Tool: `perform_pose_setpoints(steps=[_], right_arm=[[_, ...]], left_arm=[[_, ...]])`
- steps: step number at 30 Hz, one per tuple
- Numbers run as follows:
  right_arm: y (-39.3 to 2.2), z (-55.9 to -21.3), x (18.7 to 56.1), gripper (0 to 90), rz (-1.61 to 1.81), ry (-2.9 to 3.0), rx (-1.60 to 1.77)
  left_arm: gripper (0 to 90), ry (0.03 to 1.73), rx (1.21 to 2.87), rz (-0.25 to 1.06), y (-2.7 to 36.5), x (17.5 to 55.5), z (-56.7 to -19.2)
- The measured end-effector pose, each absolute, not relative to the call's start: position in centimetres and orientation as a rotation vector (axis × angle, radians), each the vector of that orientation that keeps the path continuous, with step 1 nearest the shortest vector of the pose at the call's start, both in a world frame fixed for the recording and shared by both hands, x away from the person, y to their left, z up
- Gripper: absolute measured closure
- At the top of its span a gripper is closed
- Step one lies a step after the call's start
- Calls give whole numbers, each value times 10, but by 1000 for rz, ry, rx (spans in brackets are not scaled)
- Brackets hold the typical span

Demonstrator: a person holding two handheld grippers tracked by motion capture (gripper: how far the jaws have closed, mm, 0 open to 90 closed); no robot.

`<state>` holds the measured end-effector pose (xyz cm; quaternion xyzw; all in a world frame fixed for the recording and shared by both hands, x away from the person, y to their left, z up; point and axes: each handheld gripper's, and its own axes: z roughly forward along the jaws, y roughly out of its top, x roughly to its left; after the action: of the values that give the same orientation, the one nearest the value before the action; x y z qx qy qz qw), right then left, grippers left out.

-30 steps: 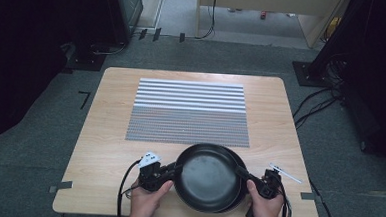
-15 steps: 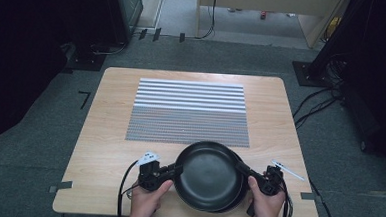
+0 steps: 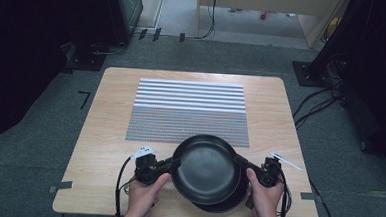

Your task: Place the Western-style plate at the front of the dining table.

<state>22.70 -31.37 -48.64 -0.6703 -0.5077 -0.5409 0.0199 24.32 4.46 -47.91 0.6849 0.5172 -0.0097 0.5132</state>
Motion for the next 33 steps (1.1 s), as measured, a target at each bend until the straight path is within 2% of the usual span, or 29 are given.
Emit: perform_pose_setpoints(steps=[33], right_arm=[[-295,-452,304,836,-1687,-1593,-2026]], left_arm=[[747,1276,1609,10,62,306,-447]])
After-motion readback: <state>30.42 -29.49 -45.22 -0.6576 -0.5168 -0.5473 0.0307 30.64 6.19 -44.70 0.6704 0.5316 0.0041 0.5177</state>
